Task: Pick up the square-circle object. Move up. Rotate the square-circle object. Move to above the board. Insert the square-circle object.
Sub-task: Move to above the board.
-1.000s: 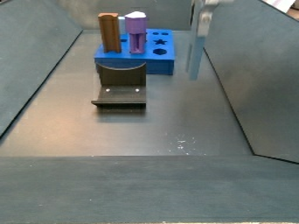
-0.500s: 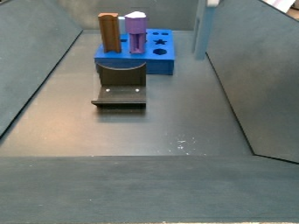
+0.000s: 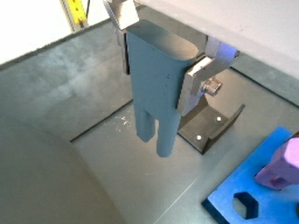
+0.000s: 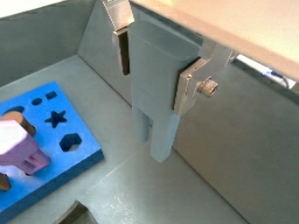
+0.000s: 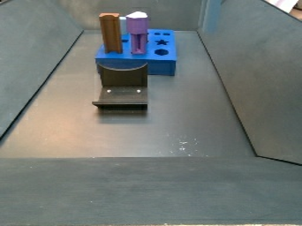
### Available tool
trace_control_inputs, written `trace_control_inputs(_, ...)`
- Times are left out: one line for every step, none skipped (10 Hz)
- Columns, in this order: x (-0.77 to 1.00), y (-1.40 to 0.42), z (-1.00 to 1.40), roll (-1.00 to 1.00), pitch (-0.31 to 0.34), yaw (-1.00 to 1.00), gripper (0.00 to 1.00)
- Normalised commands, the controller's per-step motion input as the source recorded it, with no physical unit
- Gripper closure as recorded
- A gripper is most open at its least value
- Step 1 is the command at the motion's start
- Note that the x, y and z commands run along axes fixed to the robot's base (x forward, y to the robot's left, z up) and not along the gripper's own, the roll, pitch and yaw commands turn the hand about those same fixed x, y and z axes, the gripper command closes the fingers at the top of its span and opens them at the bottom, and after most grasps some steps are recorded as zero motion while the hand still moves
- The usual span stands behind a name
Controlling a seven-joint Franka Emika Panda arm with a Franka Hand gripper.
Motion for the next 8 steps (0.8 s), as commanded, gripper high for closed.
trace_control_inputs(0.01,0.00,0.25,0.06,0.094,0.02,1.00)
trace_control_inputs(0.27,-1.00,0.11,0.00,0.031,1.00,1.00)
trace_control_inputs(0.27,-1.00,0.09,0.01,0.030,1.00,1.00)
trace_control_inputs(0.28,-1.00,0.09,0.01,0.034,1.00,1.00)
trace_control_inputs(0.30,-1.00,0.09,0.00,0.040,1.00,1.00)
trace_control_inputs(0.30,-1.00,0.09,0.00,0.045,1.00,1.00)
trace_control_inputs(0.31,-1.00,0.10,0.00,0.053,1.00,1.00)
trace_control_inputs(0.32,-1.00,0.10,0.00,0.059,1.00,1.00)
